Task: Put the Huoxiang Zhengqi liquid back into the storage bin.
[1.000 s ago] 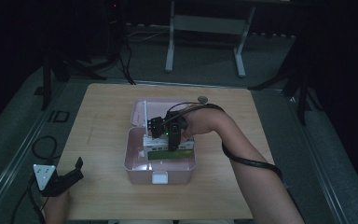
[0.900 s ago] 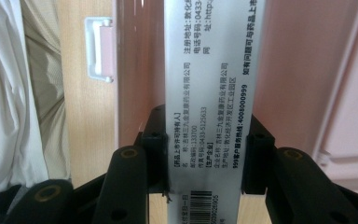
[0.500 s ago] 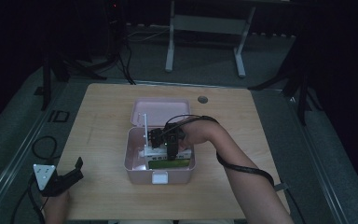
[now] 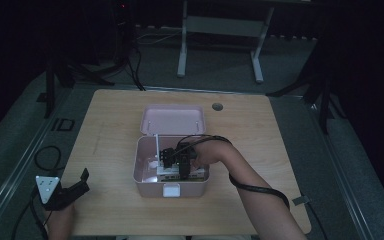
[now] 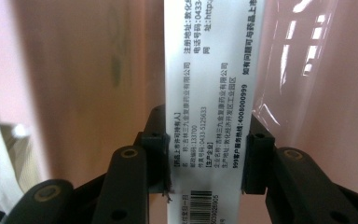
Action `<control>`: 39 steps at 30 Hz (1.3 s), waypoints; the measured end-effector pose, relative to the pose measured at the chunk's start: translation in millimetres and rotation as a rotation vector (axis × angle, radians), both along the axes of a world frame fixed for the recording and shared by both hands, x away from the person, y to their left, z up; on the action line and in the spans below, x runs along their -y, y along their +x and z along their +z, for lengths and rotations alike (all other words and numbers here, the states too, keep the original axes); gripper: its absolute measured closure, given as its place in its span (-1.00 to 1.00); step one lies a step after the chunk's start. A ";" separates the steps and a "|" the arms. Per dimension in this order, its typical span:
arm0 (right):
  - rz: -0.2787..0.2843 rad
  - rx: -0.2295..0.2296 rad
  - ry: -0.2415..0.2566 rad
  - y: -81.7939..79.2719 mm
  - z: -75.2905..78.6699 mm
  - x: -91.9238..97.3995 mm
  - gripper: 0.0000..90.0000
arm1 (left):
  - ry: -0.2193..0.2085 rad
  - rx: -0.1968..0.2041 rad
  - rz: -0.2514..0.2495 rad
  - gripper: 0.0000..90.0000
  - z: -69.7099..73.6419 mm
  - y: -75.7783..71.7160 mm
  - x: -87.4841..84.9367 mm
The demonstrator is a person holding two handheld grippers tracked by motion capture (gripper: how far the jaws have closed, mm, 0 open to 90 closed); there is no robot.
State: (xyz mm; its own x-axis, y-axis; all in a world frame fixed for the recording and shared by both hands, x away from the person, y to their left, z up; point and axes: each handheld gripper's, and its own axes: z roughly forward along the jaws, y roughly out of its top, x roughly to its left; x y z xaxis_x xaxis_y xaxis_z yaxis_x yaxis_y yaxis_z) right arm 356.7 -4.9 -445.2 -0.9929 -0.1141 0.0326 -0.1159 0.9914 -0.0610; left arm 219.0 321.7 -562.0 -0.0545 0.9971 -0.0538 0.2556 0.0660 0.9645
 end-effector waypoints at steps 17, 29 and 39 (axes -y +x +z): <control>-0.021 0.000 -0.003 -0.2 -14.3 1.5 0.29 | 0.000 -0.001 0.002 -0.97 0.0 0.1 0.0; -0.022 0.017 0.014 0.1 20.3 7.6 0.21 | -0.001 -0.001 0.001 -0.97 0.0 0.2 -0.2; -0.051 0.072 0.076 -0.3 64.6 30.3 0.02 | -0.001 -0.002 0.002 -0.97 0.1 0.1 -0.1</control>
